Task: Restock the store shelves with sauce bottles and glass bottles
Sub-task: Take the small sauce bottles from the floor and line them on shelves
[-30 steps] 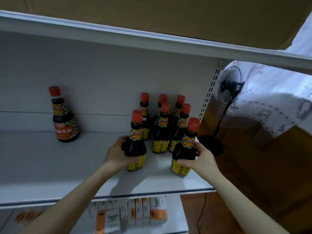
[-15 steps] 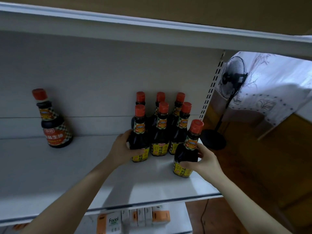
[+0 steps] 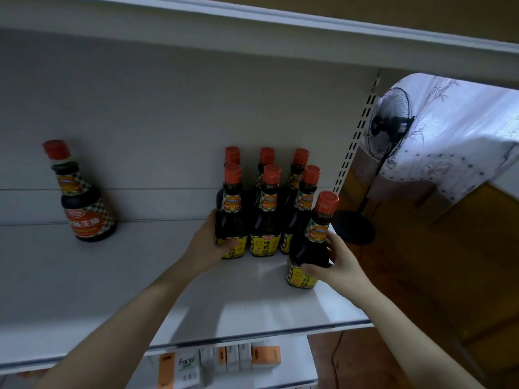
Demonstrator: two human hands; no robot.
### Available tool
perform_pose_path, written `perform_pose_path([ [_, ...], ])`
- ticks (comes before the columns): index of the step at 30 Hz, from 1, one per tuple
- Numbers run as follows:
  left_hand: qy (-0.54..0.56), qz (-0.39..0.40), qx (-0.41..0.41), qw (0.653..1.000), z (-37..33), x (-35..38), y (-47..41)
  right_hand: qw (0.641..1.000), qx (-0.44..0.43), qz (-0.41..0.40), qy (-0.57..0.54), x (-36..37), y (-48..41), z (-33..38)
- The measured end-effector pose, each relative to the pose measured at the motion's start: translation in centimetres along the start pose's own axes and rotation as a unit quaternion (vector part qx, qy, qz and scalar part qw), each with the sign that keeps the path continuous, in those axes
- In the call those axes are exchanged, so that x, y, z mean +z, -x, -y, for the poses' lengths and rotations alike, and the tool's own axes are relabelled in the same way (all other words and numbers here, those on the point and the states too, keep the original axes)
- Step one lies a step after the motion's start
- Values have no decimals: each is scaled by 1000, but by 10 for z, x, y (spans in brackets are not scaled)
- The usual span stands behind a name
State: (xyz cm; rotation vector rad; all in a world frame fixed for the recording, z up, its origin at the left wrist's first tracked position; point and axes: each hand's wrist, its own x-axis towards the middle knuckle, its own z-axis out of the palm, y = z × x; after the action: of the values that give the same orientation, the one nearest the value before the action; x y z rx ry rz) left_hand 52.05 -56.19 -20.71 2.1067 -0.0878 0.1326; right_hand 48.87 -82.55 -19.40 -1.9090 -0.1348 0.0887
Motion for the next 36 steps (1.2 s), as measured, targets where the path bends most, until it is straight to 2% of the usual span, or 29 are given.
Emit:
perform_pose_path([
  [3, 0, 9, -5, 1000, 3, -1, -2, 1000, -2, -12, -6, -1, -2, -5],
  [11, -2, 5, 10, 1000, 8, 1, -4, 998, -2, 31, -59, 0, -5, -19],
  [20, 5, 5, 28, 1000, 3, 1, -2, 999, 11, -47, -13, 20, -2, -44],
  [36, 8, 12, 13, 1000, 2, 1, -1, 999, 14, 5, -42, 14, -4, -46],
])
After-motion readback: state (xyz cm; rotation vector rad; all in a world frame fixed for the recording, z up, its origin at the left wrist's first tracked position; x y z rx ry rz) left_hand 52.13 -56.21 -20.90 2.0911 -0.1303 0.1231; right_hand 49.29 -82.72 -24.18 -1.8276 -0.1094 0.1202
